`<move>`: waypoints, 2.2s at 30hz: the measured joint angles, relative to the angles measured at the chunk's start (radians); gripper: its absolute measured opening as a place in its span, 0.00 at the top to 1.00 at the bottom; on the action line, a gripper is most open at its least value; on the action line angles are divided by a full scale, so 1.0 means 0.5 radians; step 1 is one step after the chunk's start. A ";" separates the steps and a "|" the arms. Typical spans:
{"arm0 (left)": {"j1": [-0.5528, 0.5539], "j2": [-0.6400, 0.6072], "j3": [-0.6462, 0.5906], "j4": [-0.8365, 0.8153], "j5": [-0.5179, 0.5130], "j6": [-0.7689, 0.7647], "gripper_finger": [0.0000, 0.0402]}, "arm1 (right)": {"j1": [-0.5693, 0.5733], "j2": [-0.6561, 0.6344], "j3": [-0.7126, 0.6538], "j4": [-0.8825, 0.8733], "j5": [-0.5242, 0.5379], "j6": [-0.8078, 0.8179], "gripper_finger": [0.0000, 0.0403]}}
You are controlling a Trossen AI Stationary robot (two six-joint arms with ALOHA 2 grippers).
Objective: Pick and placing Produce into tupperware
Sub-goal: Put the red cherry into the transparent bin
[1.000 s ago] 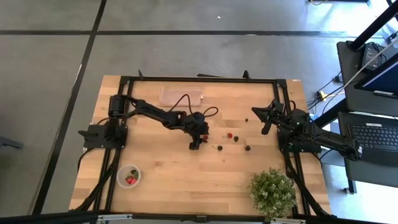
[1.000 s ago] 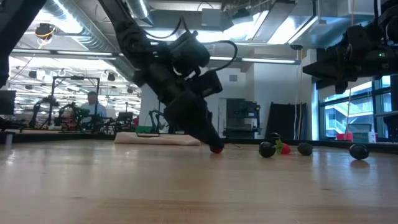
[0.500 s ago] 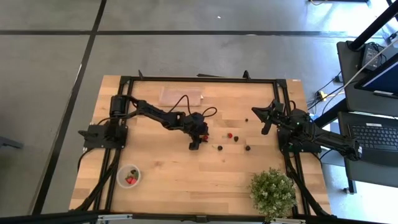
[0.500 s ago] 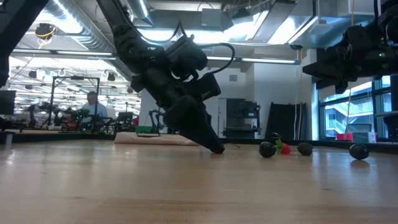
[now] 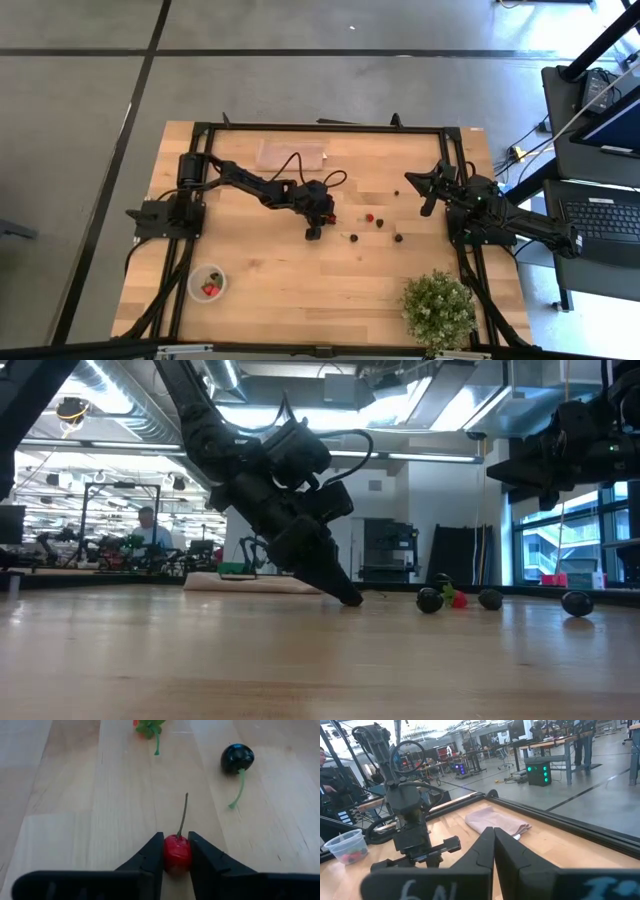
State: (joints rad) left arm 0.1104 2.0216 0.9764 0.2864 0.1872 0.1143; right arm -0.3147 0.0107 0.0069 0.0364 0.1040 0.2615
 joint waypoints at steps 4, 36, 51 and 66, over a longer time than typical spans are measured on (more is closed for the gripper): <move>0.000 -0.002 0.000 0.000 0.006 -0.025 0.84 | 0.000 0.000 0.000 0.000 0.000 -0.001 0.97; -0.343 -2.233 -0.001 -2.392 -0.030 -1.013 0.83 | 0.000 0.000 0.000 0.045 0.001 0.047 0.97; -1.258 -2.354 0.000 -3.108 0.082 -2.849 0.83 | 0.000 0.000 0.000 0.117 0.001 0.043 0.97; -1.594 -1.800 0.002 -3.041 0.184 -3.239 0.84 | 0.000 0.000 0.000 0.147 0.003 0.051 0.97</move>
State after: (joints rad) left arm -0.6867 1.1215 0.9771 -1.2343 0.2790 -1.5051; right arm -0.3145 0.0109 0.0067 0.1097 0.1055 0.2871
